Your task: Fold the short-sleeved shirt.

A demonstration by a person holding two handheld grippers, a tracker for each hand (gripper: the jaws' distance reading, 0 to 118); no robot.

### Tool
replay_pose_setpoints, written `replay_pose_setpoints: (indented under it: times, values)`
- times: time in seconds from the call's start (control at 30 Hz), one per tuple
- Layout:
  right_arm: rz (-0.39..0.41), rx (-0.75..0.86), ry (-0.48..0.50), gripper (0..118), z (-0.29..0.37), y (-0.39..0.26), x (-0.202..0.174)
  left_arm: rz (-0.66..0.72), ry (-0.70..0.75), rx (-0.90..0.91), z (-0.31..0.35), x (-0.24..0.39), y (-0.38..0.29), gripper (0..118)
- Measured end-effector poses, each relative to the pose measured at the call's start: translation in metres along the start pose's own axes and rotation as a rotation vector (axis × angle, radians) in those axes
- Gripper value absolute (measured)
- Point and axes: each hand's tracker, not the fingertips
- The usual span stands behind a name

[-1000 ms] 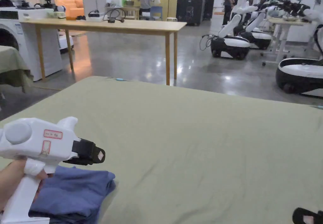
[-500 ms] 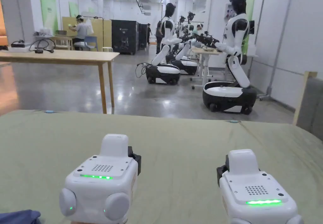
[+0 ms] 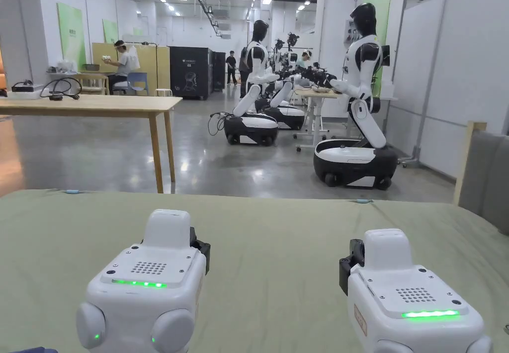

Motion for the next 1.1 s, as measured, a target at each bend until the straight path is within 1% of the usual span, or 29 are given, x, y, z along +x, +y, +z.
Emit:
replay_pose_setpoints:
  times: [0.07, 0.1, 0.13, 0.17, 0.2, 0.23, 0.27, 0.33, 0.53, 0.6, 0.7, 0.77, 0.8, 0.87, 0.97, 1.03, 1.1]
  values:
    - [-0.001, 0.005, -0.004, 2, 0.0, 0.002, 0.002, -0.009, 0.003, 0.007, 0.001, 0.002, -0.002, 7]
    - [-0.005, 0.006, -0.007, 7, 0.0, 0.003, 0.003, -0.01, 0.014, 0.01, 0.0, 0.002, -0.002, 8]
    - [-0.008, 0.009, -0.011, 30, -0.001, 0.004, 0.004, -0.009, 0.032, 0.012, 0.0, 0.003, -0.001, 24]
    - [-0.009, 0.007, -0.015, 63, -0.002, 0.005, 0.005, -0.003, 0.042, 0.007, -0.002, 0.003, 0.0, 59]
    - [-0.008, -0.011, -0.029, 102, -0.005, 0.007, 0.006, 0.013, 0.045, -0.022, -0.006, 0.002, 0.001, 98]
    - [-0.03, -0.026, -0.063, 118, -0.001, 0.004, 0.007, 0.025, 0.045, -0.023, -0.005, 0.002, 0.0, 118]
    - [-0.021, 0.025, -0.033, 118, -0.004, 0.001, 0.005, 0.021, 0.044, -0.006, -0.003, 0.003, 0.0, 118]
    - [-0.007, -0.011, -0.017, 118, -0.011, -0.005, 0.003, -0.009, 0.06, -0.002, -0.003, 0.005, 0.0, 118]
    - [0.019, 0.01, -0.02, 118, -0.007, 0.004, -0.001, -0.056, 0.044, 0.033, 0.001, 0.011, 0.0, 118]
    - [0.031, 0.003, -0.02, 118, -0.009, 0.004, -0.003, -0.082, 0.074, 0.05, 0.003, 0.014, 0.0, 118]
    - [0.052, 0.005, -0.042, 118, -0.004, 0.007, -0.005, -0.067, 0.062, 0.058, 0.005, 0.012, 0.002, 118]
    - [0.065, 0.01, -0.036, 118, -0.007, 0.005, -0.005, -0.049, 0.078, 0.06, 0.005, 0.009, 0.003, 118]
    - [0.058, 0.022, -0.025, 118, -0.001, 0.007, -0.002, -0.044, 0.077, 0.058, 0.006, 0.006, 0.003, 118]
    - [0.018, 0.013, -0.002, 118, -0.002, 0.009, 0.001, -0.031, 0.073, 0.045, 0.005, 0.002, 0.002, 118]
    - [-0.031, -0.01, 0.005, 118, 0.0, 0.012, 0.006, -0.021, 0.067, 0.03, 0.006, 0.001, 0.001, 118]
    - [-0.026, -0.02, -0.007, 118, -0.003, 0.012, 0.006, -0.02, 0.069, 0.027, 0.008, 0.001, 0.001, 118]
    - [0.004, -0.011, -0.024, 118, 0.003, 0.014, 0.006, -0.024, 0.059, 0.018, 0.011, 0.003, 0.002, 118]
